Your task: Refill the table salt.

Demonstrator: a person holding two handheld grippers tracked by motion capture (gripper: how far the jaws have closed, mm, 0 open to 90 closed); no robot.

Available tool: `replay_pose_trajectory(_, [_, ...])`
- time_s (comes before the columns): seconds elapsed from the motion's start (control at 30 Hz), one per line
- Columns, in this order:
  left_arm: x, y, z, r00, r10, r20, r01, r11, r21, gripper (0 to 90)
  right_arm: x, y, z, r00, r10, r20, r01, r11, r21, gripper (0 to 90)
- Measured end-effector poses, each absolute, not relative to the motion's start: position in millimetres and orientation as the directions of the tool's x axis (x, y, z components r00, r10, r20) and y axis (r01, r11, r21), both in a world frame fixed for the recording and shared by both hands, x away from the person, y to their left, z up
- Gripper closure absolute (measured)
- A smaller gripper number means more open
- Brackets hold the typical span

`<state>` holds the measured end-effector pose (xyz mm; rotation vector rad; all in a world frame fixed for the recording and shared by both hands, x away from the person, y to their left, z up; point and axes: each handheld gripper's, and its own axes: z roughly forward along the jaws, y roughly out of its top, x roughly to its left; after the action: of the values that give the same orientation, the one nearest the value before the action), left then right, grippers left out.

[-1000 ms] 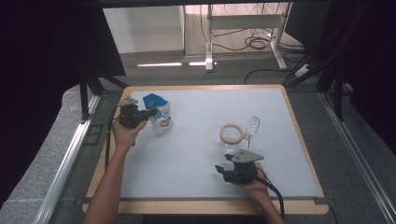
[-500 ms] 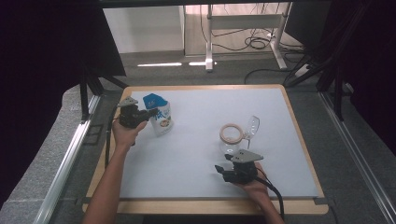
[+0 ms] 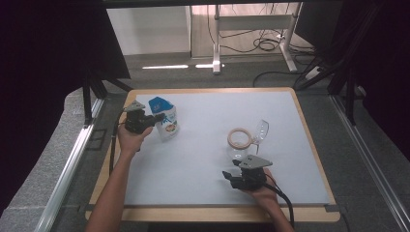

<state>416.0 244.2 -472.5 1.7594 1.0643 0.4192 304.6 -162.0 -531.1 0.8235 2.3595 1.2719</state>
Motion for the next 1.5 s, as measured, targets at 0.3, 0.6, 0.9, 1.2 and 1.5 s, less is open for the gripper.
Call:
replay_pose_trajectory(0.3, [412,232,-468,0.581,0.793,-0.182,0.445,-0.122,0.887,90.0,302,-160,-529,-0.78,0.625,-0.029,0.306,0.422,0.854,40.6])
replay_pose_trajectory(0.6, [407,226,-464,0.61,0.764,-0.21,0.437,-0.104,0.893,90.0,301,-159,-528,-0.78,0.625,-0.035,0.296,0.418,0.859,40.6])
replay_pose_trajectory(0.9, [396,222,-458,0.638,0.732,-0.237,0.432,-0.087,0.898,90.0,299,-155,-527,-0.784,0.619,-0.04,0.285,0.417,0.863,40.1])
replay_pose_trajectory(1.2, [386,210,-451,0.672,0.699,-0.245,0.424,-0.091,0.901,90.0,298,-139,-527,-0.8,0.598,-0.048,0.265,0.425,0.866,39.7])
replay_pose_trajectory(1.5, [377,192,-444,0.697,0.679,-0.23,0.412,-0.118,0.903,90.0,303,-105,-531,-0.8,0.595,-0.075,0.242,0.435,0.867,36.2])
